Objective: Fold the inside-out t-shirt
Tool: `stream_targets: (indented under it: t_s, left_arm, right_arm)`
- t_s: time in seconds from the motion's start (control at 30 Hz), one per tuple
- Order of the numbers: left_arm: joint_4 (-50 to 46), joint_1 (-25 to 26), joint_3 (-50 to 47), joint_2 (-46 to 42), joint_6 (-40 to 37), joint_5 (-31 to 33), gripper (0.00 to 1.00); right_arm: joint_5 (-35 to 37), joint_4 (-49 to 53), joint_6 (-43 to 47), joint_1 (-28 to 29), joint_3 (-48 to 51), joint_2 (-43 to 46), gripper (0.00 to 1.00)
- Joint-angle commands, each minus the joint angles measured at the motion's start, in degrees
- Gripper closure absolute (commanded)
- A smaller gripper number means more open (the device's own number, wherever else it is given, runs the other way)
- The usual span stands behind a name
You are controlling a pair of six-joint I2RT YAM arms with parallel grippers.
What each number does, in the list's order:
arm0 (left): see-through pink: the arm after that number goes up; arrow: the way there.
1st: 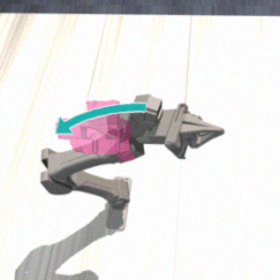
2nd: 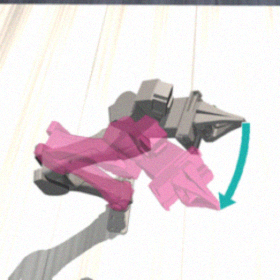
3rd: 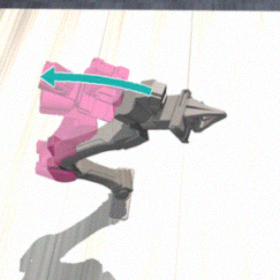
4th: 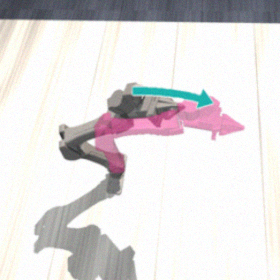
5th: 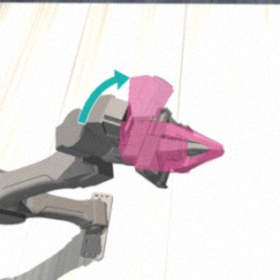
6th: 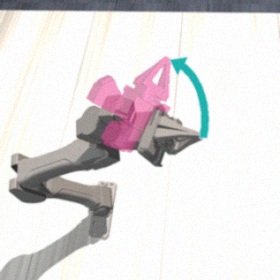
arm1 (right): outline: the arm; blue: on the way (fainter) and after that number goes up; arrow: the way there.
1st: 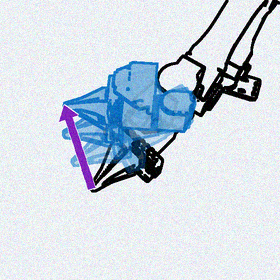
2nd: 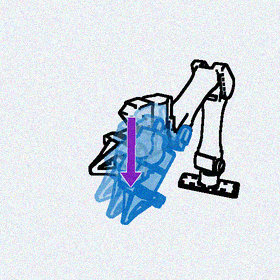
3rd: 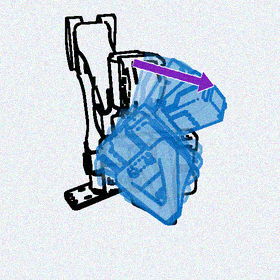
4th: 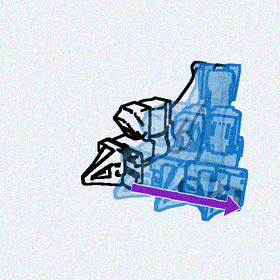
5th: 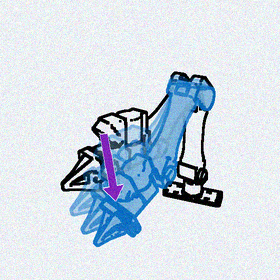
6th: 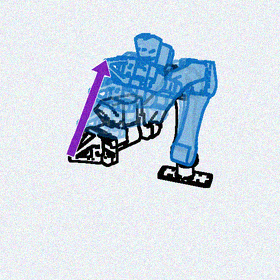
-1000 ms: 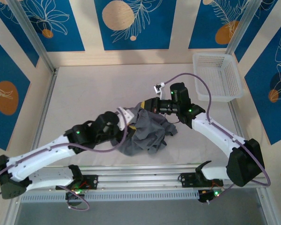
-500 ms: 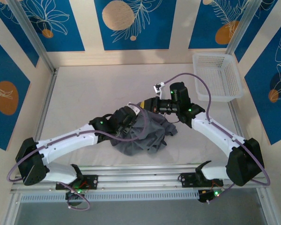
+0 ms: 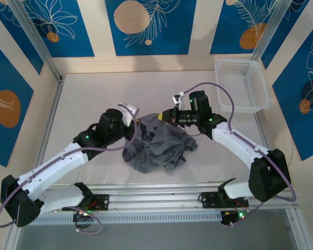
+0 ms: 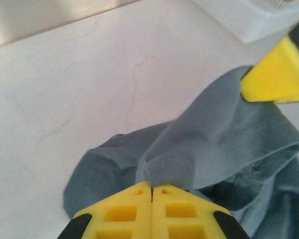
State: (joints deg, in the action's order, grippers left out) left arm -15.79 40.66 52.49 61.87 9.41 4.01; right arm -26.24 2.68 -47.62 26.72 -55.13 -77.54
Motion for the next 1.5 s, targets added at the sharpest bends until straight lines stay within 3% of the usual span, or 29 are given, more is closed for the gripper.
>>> stream_targets:
  t_s: [0.0,0.1,0.2,0.3,0.37,0.5,0.67,0.77,0.83,0.93,1.1,1.13,1.2,1.23,1.47]
  left_arm:
    - [0.66,-4.29,-0.98,-0.18,6.57,-17.25,1.00]
    - [0.80,-6.94,0.19,0.70,11.82,-25.93,1.00]
    - [2.83,-8.27,1.46,1.25,16.72,-31.95,1.00]
    - [2.24,-8.37,3.31,1.76,17.81,-33.88,1.00]
    - [1.58,-8.32,4.07,1.93,17.55,-34.15,1.00]
    - [0.37,-8.42,4.99,2.55,17.13,-33.89,1.00]
    - [0.61,-8.41,4.73,2.01,17.50,-33.66,1.00]
    - [-0.53,-8.41,5.20,1.84,17.06,-33.13,1.00]
    - [-1.33,-8.41,5.34,1.29,16.87,-32.55,1.00]
    - [-2.07,-8.73,5.08,-0.03,17.27,-29.85,1.00]
    - [-3.98,-12.09,4.58,-1.77,20.17,-27.63,1.00]
    - [-4.02,-13.00,4.39,-2.13,20.68,-28.10,1.00]
    - [-3.65,-15.03,3.90,-2.74,21.49,-29.81,1.00]
    - [-3.58,-15.84,3.77,-2.95,21.61,-30.33,1.00]
    - [-4.13,-20.02,2.28,-3.51,20.93,-31.64,1.00]
  right_arm:
    - [-2.40,1.11,-0.50,-1.41,0.89,-0.57,1.00]
    - [-0.06,4.14,3.37,-2.41,1.59,-1.39,0.96]
    - [6.74,9.95,8.77,-2.37,1.59,-0.95,0.69]
    - [8.17,7.60,9.99,-1.23,4.04,3.70,0.57]
    - [12.86,3.35,12.93,1.99,6.90,7.99,0.52]
    - [29.96,-8.93,23.15,12.20,14.76,14.84,0.47]
    - [44.45,-27.82,43.67,17.53,21.14,10.35,0.44]
    - [43.97,-29.32,53.55,17.77,19.11,4.42,0.40]
    - [41.83,-29.90,54.82,17.80,17.70,1.36,0.38]
    - [41.88,-30.02,54.57,18.10,16.20,-1.44,0.39]
    - [43.40,-26.70,52.17,18.03,16.54,-0.17,0.53]
    - [43.97,-25.77,52.12,17.97,16.68,0.40,0.60]
    - [43.17,-23.59,51.57,17.22,17.40,2.74,0.93]
    - [41.45,-22.46,51.06,16.73,17.72,4.08,1.00]
    - [16.19,-17.42,37.02,10.39,17.79,14.31,1.00]
